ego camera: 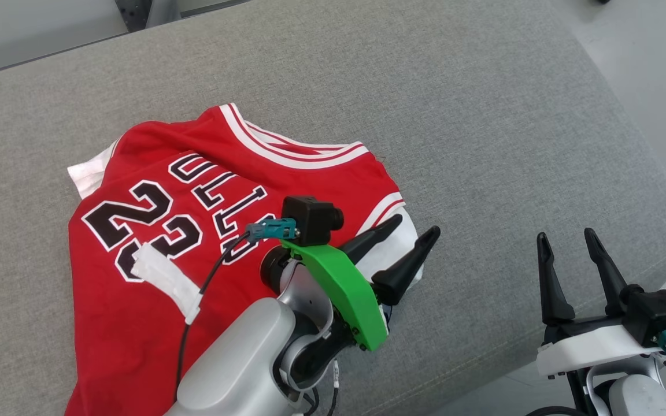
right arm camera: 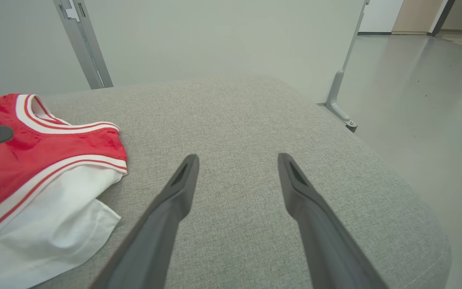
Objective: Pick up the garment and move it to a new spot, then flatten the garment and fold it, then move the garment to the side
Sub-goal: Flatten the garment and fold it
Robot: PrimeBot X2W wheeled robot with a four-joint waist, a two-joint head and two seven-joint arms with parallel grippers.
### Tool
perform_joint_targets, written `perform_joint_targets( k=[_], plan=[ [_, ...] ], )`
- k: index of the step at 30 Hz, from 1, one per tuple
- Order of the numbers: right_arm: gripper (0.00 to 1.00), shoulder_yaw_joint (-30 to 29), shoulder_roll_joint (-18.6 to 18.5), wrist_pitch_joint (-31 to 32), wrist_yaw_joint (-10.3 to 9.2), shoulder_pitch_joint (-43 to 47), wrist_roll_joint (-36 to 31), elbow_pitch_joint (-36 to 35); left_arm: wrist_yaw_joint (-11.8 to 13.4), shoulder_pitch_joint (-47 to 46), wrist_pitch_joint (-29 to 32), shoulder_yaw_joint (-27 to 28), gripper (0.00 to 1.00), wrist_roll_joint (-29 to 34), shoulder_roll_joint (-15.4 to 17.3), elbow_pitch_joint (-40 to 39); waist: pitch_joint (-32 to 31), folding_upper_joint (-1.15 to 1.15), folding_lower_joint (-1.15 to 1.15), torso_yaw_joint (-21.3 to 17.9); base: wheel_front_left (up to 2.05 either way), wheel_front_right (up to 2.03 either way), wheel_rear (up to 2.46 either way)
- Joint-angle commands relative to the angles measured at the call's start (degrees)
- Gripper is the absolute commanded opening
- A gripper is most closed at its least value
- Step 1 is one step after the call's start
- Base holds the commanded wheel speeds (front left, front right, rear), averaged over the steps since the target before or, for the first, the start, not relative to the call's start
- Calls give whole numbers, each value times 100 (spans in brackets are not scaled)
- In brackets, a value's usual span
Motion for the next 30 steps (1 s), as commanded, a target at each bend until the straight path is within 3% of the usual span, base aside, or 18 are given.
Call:
perform_joint_targets(
  k=[1,5,10,13,26,27,28,29,30],
  plan=[
    [100,-7,-7,-17,-8,12,19,9,-26,-7,-167,49,100,-49,14,-19,3,0,0,19,0,0,0],
    [100,-34,-9,-17,-8,18,4,9,264,-163,-730,297,100,194,68,74,-37,0,0,63,0,0,0],
    [100,-35,-8,-17,-8,56,-54,16,602,-393,-940,353,100,801,542,504,-102,0,0,153,0,0,0],
    [100,11,-9,-17,-8,18,-81,28,671,-652,-851,155,100,1198,768,857,-118,0,0,188,0,0,0],
    [100,74,-8,-17,-8,67,-131,35,456,-1224,335,-611,100,1868,1371,2308,-126,0,0,146,0,0,0],
    [100,83,-8,-17,-8,53,-125,38,427,-1221,357,-643,43,1874,1383,2412,-119,0,0,138,0,0,0],
    [100,84,-10,-17,-8,33,-114,37,382,-1218,318,-665,9,1887,1386,2486,-112,0,0,130,0,0,0],
    [100,82,-9,-17,-8,15,-107,33,332,-1218,305,-699,0,1901,1387,2543,-108,0,0,126,0,0,0],
    [100,76,-8,-17,-8,5,-103,26,293,-1223,256,-701,0,1883,1373,2582,-104,0,0,129,0,0,0]
  ],
)
